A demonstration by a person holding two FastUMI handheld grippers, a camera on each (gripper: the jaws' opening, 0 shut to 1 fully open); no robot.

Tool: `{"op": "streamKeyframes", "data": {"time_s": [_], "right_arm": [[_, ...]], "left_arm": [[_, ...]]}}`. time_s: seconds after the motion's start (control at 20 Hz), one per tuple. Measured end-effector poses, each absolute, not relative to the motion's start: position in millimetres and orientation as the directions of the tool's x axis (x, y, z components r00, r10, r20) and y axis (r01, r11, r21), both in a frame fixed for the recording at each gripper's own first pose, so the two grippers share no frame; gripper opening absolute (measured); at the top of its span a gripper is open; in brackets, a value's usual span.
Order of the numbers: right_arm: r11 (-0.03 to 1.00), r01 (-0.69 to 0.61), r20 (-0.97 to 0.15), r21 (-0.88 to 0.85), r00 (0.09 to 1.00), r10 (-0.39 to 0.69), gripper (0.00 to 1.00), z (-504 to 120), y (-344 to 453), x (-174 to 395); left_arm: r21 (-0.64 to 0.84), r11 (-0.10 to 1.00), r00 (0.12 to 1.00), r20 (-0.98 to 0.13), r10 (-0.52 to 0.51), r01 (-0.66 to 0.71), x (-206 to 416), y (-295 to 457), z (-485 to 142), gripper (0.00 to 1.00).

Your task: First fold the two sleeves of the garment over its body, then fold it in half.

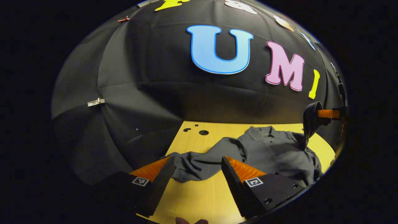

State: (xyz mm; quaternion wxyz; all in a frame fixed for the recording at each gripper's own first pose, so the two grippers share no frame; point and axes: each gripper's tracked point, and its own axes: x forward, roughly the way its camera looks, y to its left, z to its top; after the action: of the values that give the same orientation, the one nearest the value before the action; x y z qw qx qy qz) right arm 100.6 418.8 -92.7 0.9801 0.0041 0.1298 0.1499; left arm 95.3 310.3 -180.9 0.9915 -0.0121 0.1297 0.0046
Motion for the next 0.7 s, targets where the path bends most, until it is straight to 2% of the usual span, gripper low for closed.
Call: {"op": "streamKeyframes", "data": {"time_s": [0.25, 0.5, 0.6, 0.65, 0.7], "right_arm": [[0.930, -0.366, -0.350, 0.035, 0.867, 0.354, 0.05, -148.6, 475.5, 111.3], [0.928, -0.367, -0.474, 0.065, 0.807, 0.353, 0.06, -201.6, 502.3, 112.1], [0.917, -0.386, -0.513, 0.095, 0.771, 0.378, 0.08, -212.5, 514.1, 104.4], [0.909, -0.399, -0.524, 0.122, 0.751, 0.401, 0.14, -215.1, 520.4, 98.0], [0.896, -0.414, -0.530, 0.160, 0.730, 0.431, 0.10, -214.7, 526.8, 92.0]], "left_arm": [[-0.006, 1.000, 0.947, -0.320, 0.027, -0.031, 130.0, 338.3, -217.2, 0.96], [0.012, 1.000, 0.932, -0.362, 0.019, -0.016, 160.3, 345.5, -241.5, 0.96], [0.021, 1.000, 0.927, -0.376, 0.018, -0.011, 170.1, 344.0, -250.5, 0.96], [0.026, 1.000, 0.924, -0.383, 0.019, -0.010, 174.8, 344.3, -255.5, 0.96], [0.033, 0.999, 0.920, -0.390, 0.026, -0.014, 179.4, 345.5, -260.3, 0.96]]}}
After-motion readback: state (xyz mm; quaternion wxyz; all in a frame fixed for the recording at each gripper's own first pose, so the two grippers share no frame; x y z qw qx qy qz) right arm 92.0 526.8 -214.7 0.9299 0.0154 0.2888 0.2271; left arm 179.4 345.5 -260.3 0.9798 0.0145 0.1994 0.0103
